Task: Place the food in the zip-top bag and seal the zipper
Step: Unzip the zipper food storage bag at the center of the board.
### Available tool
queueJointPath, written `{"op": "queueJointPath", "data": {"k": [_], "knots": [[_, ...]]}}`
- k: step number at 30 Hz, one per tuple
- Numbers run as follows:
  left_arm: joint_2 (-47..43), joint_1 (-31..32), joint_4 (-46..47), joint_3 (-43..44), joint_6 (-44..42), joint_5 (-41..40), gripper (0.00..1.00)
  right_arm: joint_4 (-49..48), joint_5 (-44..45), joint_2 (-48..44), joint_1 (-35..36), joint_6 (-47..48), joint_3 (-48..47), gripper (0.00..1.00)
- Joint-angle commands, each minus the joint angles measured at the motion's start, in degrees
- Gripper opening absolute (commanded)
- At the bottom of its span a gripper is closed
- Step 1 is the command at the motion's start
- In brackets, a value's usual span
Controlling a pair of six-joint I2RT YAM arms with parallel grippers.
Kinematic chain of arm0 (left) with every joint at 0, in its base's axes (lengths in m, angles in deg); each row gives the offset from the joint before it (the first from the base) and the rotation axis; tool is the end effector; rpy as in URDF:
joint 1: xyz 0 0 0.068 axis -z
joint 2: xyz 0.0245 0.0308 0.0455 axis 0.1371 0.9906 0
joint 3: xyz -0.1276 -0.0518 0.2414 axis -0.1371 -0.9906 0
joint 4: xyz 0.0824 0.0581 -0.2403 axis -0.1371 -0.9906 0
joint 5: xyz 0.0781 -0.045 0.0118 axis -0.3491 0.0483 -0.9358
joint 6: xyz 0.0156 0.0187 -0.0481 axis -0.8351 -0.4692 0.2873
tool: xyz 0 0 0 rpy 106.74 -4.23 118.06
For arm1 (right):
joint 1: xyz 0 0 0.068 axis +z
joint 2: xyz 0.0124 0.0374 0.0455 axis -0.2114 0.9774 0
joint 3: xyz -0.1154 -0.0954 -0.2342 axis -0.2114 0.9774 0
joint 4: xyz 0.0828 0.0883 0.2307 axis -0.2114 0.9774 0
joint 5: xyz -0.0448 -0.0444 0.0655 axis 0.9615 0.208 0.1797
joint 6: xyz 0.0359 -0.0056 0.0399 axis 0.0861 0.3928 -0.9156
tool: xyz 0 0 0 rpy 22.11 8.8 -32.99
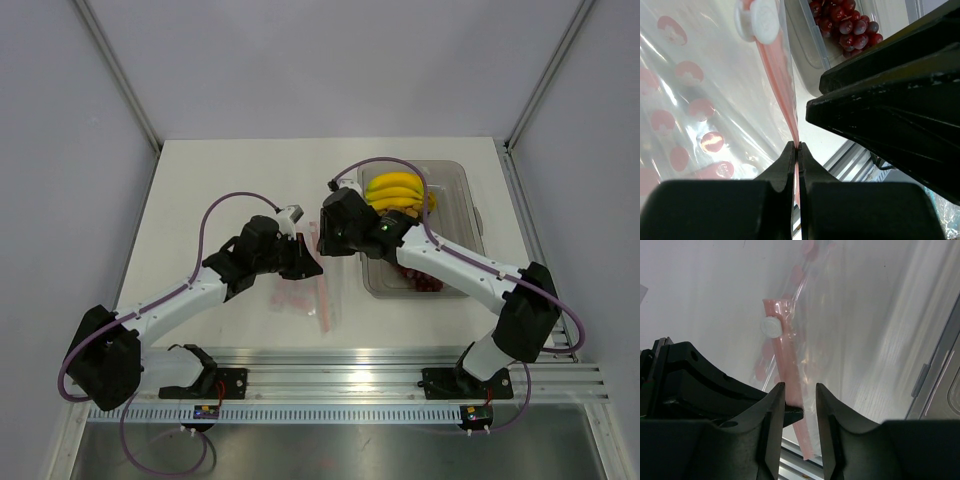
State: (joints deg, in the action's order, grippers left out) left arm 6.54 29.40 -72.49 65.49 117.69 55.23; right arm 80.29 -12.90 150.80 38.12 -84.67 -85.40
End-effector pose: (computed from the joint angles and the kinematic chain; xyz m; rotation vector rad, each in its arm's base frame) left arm 0.2011 -0.1682 0.2457 0.2507 2.3298 -1.0621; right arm 0.2275 0.2658 0.3106 -0.2325 2.4099 0.5463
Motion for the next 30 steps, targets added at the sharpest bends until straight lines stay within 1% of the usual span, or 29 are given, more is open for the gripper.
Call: {"op": "queueJointPath", "data": {"k": [1,3,6,15,17,18,21,22,23,25,26,27,29,30], "knots": [[-1.42,-0.19,2.22,1.79,-0.94,0.03,0.0,-0.96,1.11,-1.97,0.91,0.72,-2.86,0.39],[-1.42,-0.19,2.22,1.88,-0.94,0.03,0.0,-0.87,0.59,-1.36,1.09,0.99,-3.12,0.44],[-1.42,-0.19,2.22,1.88,-1.03,0.12,0.0,-0.96,0.32,-0.83,1.35,1.16,-3.48,0.47],[-1.59,-0.19,2.13,1.97,-1.12,0.47,0.0,-1.84,-0.56,2.68,1.44,0.9,-4.0,0.48],[-1.68,-0.19,1.87,1.97,-1.21,0.47,0.0,-1.66,-0.47,3.47,1.35,0.9,-4.18,0.46],[-1.94,-0.19,1.78,1.97,-1.29,0.55,0.0,-1.84,-0.38,3.91,1.35,0.72,-4.18,0.45],[-2.3,-0.19,1.52,1.8,-1.64,0.64,0.0,-2.01,0.23,4.18,1.35,0.63,-4.0,0.3],[-2.38,-0.19,1.43,1.8,-1.73,0.64,0.0,-2.01,0.32,4.09,1.44,0.55,-3.92,0.27],[-2.65,-0.19,1.34,1.62,-1.82,0.82,0.0,-2.01,0.58,4.18,1.35,0.55,-4.0,0.19],[-3.0,-0.19,1.34,1.36,-2.08,0.99,0.0,-1.58,1.2,4.27,1.35,0.9,-4.27,0.12],[-3.17,-0.19,1.43,1.18,-2.26,1.17,0.0,-1.4,1.63,4.09,1.27,0.81,-4.27,0.04],[-3.52,-0.19,1.34,0.92,-2.7,1.43,0.0,-1.48,1.81,3.83,1.27,1.07,-4.27,0.0],[-4.58,-0.19,0.82,0.57,-3.14,1.87,0.0,-1.66,1.55,2.87,1.0,1.34,-3.92,0.0],[-4.93,-0.19,0.46,0.48,-3.92,2.05,0.04,-2.53,0.85,2.25,0.92,1.77,-3.05,0.0]]}}
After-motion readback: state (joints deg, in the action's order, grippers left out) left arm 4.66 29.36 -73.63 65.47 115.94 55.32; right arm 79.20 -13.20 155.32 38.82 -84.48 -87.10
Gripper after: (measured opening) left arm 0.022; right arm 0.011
